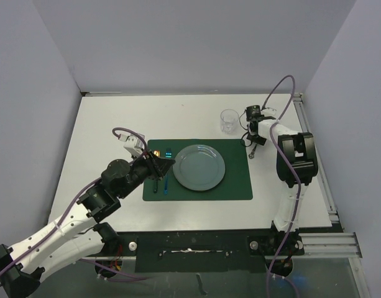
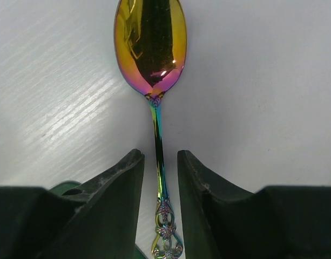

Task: Set the dinner table for one person
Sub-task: Pick up the spoon from the center of the board.

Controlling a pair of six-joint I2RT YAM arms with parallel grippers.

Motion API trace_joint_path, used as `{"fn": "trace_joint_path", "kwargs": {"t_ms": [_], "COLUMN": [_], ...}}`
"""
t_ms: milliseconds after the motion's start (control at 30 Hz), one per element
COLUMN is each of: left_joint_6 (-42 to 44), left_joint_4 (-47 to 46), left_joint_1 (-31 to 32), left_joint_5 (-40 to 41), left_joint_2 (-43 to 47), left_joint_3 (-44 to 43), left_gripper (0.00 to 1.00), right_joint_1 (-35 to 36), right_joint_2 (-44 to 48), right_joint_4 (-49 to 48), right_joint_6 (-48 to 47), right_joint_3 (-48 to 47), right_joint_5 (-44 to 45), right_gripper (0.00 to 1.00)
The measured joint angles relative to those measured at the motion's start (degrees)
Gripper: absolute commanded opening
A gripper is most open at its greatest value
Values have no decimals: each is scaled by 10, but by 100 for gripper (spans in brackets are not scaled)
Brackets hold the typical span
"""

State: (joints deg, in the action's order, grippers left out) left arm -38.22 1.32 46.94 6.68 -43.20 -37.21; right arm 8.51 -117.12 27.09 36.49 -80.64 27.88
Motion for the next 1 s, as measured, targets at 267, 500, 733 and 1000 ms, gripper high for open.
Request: {"fn": "trace_joint_path", "kwargs": {"t_ms": [267,500,733,1000], "left_joint_6": [1,1,-1,-6], "left_joint_4": [6,6,6,6], "left_joint_1": [0,0,0,0], "left_joint_5": [4,4,4,4], "left_joint_2": [10,10,10,11], "left_joint_3": [0,0,0,14], "left_gripper": [20,20,20,20], "right_joint_1": [-23,-33,-33,-36], "right_joint_2": [3,14,16,49], "right_joint_4": [-33,-80,-85,-143], "right_joint_6": [38,56,54,54], "right_joint_3": [18,48,50,107], "right_joint_5": [-15,-38,-43,-59], "right_gripper": [25,0,0,0]}}
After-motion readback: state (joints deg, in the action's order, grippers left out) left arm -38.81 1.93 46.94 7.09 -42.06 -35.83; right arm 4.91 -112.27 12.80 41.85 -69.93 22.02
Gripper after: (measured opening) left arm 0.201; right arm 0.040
